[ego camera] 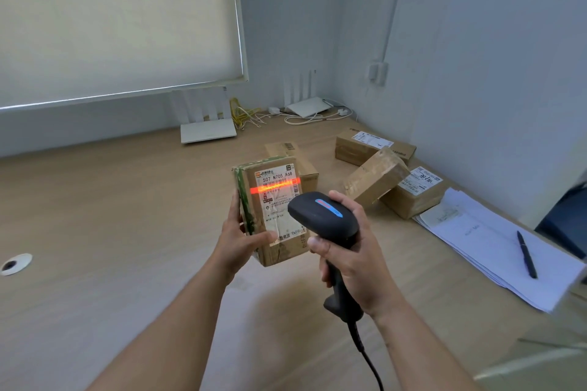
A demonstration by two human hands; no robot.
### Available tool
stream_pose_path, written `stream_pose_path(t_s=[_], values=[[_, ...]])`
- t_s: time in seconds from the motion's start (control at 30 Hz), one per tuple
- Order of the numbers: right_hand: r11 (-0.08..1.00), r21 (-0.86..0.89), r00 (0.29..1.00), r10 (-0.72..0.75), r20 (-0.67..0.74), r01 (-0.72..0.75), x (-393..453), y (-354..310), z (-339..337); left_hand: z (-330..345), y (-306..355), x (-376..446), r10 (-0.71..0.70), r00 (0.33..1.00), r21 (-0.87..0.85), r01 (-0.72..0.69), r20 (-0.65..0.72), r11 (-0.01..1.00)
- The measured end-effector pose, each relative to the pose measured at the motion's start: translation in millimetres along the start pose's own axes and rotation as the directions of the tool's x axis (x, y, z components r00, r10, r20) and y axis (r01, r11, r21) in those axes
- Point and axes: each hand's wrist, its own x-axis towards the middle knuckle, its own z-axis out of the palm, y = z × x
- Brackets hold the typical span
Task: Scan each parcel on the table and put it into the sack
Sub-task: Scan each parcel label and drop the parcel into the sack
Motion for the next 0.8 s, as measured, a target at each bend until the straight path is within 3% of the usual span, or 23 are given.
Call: stream_pose_path(t_s=[0.4, 0.6, 0.8], values=[[0.995, -0.090, 0.995, -0.060, -0.085, 0.052, -15, -7, 14, -8, 3, -17, 0.068, 0.998, 0.018, -0.067, -0.012, 0.998], [0.985, -0.154, 0.993, -0.085, -0.079, 0.072, -30, -12, 26, -23, 0, -57, 0.131, 0.982, 0.070, -0.123, -0.133, 0.990], [0.984, -0.155, 0.995, -0.086, 0.052, 0.093, -47, -9, 38, -40, -1, -117, 0.144, 0.947, 0.158, -0.101, -0.287, 0.982]])
